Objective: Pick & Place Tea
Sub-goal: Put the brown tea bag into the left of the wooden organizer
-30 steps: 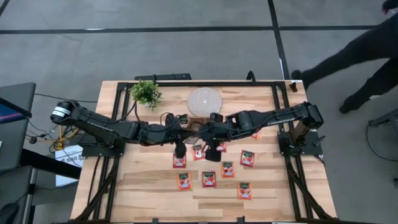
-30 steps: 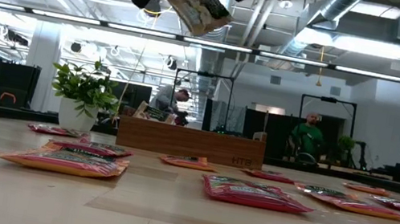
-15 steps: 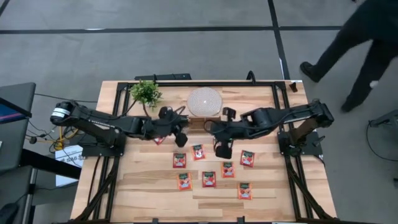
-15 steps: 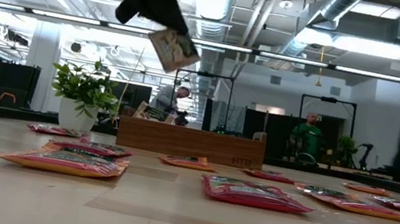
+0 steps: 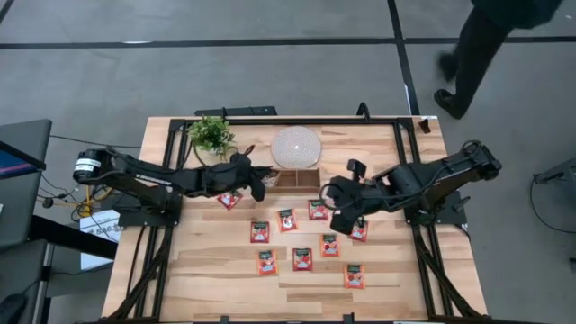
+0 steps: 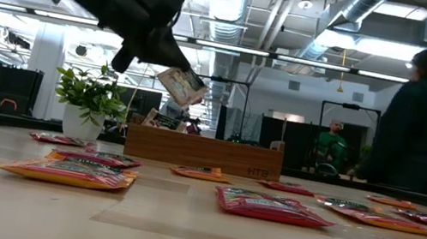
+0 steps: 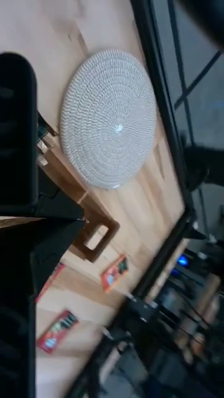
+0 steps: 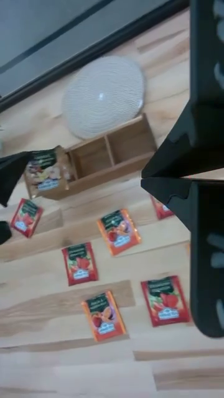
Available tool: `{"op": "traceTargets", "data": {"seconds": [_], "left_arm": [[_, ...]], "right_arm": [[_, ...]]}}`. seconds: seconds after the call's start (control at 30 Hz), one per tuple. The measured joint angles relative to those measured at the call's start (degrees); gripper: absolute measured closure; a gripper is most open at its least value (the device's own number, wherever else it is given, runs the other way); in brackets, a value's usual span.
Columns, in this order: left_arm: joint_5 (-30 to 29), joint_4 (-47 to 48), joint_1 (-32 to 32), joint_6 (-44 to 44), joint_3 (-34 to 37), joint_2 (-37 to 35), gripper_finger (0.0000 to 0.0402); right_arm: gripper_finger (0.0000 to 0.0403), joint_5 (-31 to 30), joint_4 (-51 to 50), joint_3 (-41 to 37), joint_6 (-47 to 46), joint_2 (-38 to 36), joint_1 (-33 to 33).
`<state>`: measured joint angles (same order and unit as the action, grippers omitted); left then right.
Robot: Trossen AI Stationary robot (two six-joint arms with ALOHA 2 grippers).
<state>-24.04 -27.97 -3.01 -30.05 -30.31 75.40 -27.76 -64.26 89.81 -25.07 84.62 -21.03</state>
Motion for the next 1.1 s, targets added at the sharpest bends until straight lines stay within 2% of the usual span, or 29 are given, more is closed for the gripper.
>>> {"op": "traceTargets", "data": {"seconds": [0.3,0.5,0.77,0.9,1.1], "left_arm": [[0.3,-20.0,-1.3,-1.8,9.0,0.0,0.0401],[1.7,-27.0,-3.8,-1.9,13.1,0.0,0.0401],[2.8,-29.6,-5.7,-2.7,14.4,0.0,0.0401],[1.3,-29.2,-5.7,-1.7,14.4,0.0,0.0401],[1.1,-29.3,-5.7,-2.7,14.3,3.1,0.0401]], "right_arm": [[0.0403,-0.7,7.0,-8.8,-0.5,-12.5,-0.7],[0.0403,-0.3,12.5,-13.5,-0.5,-19.0,-0.7],[0.0403,-0.1,14.0,-16.2,-0.5,-19.5,-0.3],[0.0403,0.2,14.0,-16.3,-0.1,-18.4,0.2],[0.0403,0.8,15.3,-16.3,0.0,-17.7,0.5]]}}
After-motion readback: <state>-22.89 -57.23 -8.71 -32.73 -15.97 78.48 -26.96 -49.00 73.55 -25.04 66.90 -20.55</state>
